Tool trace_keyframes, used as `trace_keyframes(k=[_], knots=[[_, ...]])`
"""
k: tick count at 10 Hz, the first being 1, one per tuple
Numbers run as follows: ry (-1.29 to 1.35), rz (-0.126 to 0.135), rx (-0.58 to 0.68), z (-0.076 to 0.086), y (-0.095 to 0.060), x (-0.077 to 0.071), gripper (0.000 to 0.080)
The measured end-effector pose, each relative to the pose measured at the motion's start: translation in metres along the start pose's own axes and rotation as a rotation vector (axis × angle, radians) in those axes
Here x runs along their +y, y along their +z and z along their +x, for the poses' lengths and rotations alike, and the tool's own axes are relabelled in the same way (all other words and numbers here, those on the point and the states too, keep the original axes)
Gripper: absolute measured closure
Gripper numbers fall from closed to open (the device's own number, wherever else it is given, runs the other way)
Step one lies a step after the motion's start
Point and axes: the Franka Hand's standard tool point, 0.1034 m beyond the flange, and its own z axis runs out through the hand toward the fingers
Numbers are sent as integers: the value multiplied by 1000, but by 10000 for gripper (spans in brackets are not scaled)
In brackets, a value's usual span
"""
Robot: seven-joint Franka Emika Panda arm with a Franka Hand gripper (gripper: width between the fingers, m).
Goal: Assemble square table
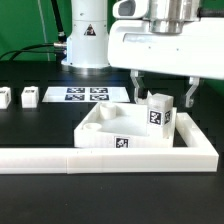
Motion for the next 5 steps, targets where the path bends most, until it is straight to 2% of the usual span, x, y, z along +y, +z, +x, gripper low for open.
trace_keyframes(k=[2,3,5], knots=[[-224,23,-8,4,-19,2,151],[-243,36,-9,5,-27,6,151],[-236,29,-11,4,-23,7,151]])
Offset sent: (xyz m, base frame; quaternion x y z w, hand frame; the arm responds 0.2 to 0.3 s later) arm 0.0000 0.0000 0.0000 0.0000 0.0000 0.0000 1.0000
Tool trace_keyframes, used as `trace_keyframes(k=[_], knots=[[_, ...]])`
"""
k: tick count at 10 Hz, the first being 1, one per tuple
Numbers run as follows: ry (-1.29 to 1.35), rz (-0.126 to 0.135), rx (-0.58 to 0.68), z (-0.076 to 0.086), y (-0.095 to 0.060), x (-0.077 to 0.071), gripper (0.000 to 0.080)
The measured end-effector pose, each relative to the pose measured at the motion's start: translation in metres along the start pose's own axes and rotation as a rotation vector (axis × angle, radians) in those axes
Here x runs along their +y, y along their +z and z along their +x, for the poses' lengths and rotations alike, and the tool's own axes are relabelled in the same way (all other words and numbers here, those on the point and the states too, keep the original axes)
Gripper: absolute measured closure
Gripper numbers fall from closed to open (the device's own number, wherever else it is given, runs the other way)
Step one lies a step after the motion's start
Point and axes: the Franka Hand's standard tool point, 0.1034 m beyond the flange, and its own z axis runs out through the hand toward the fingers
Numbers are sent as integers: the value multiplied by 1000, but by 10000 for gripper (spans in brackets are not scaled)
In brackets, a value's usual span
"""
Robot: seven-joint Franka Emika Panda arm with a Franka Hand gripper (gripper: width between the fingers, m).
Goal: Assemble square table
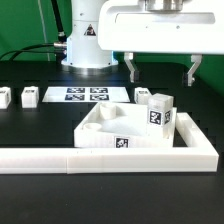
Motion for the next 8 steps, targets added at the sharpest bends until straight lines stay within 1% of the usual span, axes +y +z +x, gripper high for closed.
trace_keyframes(k=[3,4,5,6,8], knots=[[0,-1,0,0,0,0,151],[-46,5,7,-2,-1,1,151],[-128,22,13,-3,-5,12,151],[-157,34,17,-7,-10,24,151],[-135,31,14,-12,-8,24,151]])
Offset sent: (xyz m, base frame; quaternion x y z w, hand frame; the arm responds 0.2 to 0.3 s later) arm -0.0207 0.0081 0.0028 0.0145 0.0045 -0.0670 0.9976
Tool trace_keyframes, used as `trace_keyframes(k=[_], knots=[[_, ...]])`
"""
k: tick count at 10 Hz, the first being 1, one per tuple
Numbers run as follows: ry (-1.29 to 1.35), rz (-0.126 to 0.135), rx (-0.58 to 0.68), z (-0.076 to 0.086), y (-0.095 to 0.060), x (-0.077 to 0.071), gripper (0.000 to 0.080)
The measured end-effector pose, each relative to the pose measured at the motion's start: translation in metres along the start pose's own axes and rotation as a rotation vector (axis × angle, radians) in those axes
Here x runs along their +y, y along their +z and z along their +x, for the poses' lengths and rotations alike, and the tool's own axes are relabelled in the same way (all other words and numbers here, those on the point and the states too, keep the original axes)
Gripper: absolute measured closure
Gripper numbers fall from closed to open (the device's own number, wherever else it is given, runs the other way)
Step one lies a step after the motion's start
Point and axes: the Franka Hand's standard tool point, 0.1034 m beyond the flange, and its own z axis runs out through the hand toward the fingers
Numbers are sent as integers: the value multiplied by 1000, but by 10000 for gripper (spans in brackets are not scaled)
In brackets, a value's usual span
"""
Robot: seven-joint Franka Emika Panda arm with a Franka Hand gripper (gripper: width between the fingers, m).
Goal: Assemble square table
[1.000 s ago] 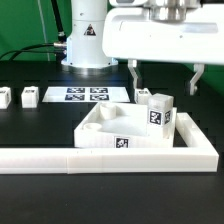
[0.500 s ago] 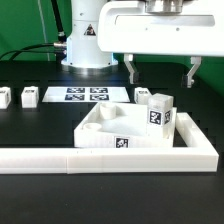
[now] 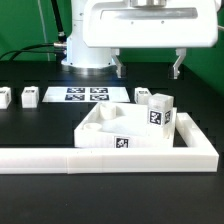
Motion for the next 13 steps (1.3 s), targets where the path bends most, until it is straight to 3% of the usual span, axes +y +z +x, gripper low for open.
trace_keyframes(k=[3,5,7,12,13], knots=[[-86,3,3,-16,4,10,151],[-140,11,-25,-48,7,1,151],[-229,17,-32,-72,14,6,151],[-242,12,-51,-102,16,14,151],[-248,10,-38,-114,18,16,151]])
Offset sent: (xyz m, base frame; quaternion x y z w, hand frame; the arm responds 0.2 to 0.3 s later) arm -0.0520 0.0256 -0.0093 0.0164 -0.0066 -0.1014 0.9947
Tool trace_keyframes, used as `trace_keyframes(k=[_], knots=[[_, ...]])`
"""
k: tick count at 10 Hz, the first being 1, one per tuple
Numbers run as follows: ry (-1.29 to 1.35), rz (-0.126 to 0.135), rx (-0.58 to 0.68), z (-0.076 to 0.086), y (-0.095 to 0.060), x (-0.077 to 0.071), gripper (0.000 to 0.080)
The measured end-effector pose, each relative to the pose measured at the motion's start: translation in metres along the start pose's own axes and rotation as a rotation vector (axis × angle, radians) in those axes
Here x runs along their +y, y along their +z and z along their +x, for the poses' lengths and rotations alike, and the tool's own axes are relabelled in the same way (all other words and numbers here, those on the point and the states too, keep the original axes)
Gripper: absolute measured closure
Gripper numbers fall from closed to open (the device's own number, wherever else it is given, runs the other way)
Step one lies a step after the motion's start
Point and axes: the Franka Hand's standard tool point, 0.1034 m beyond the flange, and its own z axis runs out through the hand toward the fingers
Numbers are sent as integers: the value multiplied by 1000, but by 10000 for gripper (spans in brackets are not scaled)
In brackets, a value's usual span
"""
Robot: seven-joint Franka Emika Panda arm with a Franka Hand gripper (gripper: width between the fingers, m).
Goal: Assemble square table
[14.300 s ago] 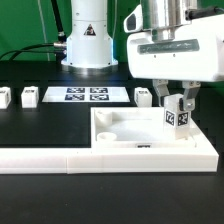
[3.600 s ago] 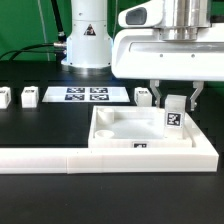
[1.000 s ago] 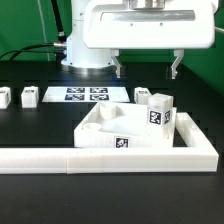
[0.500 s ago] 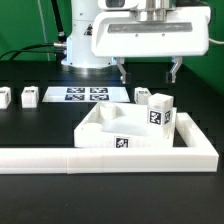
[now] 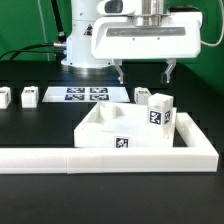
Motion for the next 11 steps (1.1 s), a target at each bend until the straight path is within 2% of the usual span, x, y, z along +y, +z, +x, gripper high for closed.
trace_keyframes(k=[1,5,11], knots=[[-13,2,-6,-18,2,-7,151],[-77,4,-2,-51,8,-23,151],[-92,-5,-39,-81,11,-18,151]])
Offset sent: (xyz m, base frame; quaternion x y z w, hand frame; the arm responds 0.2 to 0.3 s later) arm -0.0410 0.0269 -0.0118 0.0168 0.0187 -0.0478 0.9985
